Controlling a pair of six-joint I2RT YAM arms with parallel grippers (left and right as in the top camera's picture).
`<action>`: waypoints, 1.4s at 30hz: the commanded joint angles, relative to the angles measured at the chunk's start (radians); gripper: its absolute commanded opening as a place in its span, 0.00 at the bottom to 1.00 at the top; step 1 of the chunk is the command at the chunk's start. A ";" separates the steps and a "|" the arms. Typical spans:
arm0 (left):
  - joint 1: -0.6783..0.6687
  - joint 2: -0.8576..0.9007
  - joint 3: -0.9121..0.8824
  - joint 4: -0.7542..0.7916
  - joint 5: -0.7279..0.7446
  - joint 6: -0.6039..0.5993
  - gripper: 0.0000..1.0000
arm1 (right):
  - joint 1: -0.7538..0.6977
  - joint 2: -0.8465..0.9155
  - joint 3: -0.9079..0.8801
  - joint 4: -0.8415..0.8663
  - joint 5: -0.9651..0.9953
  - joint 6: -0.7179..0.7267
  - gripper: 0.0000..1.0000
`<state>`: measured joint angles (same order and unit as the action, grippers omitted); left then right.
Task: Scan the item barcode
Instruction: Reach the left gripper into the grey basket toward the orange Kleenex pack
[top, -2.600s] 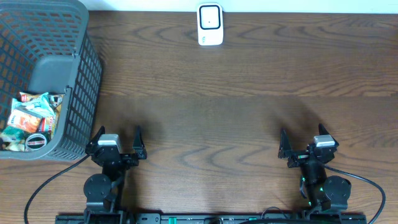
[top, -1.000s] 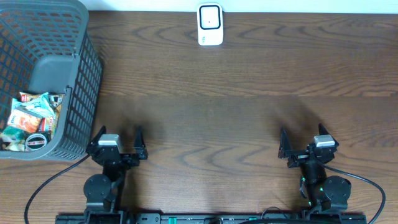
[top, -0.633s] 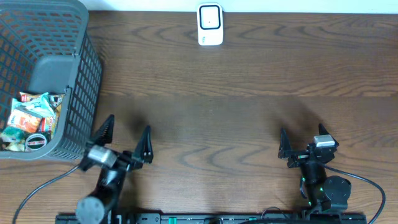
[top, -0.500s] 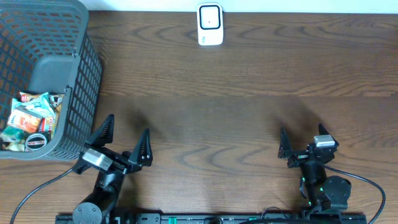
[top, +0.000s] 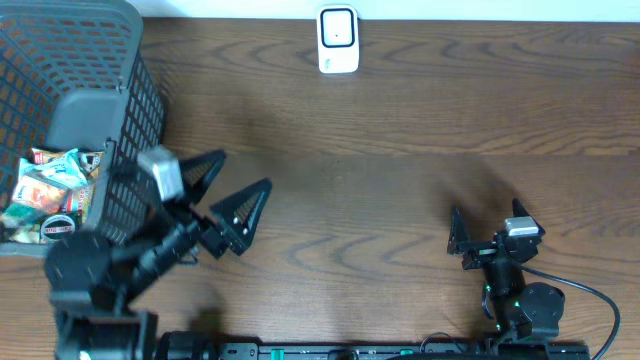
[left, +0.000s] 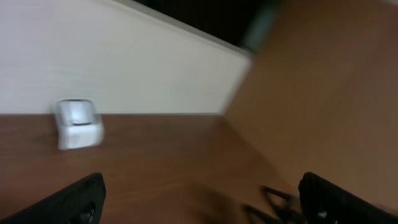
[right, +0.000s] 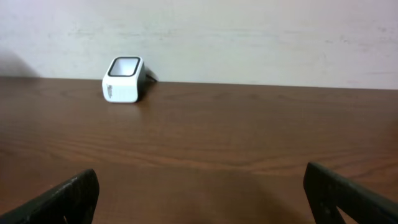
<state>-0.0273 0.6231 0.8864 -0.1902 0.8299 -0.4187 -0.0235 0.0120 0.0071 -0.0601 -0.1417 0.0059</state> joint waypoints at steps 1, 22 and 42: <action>0.003 0.108 0.163 -0.003 0.258 0.017 0.98 | 0.008 -0.005 -0.002 -0.004 0.001 -0.011 0.99; 0.264 0.467 0.691 0.026 0.172 0.013 0.98 | 0.008 -0.003 -0.002 -0.004 0.001 -0.011 0.99; 0.677 0.657 0.808 -0.056 0.066 0.132 0.98 | 0.008 -0.003 -0.002 -0.004 0.001 -0.011 0.99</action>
<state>0.5941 1.2842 1.6817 -0.2321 0.9234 -0.3824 -0.0235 0.0120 0.0071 -0.0601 -0.1417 0.0059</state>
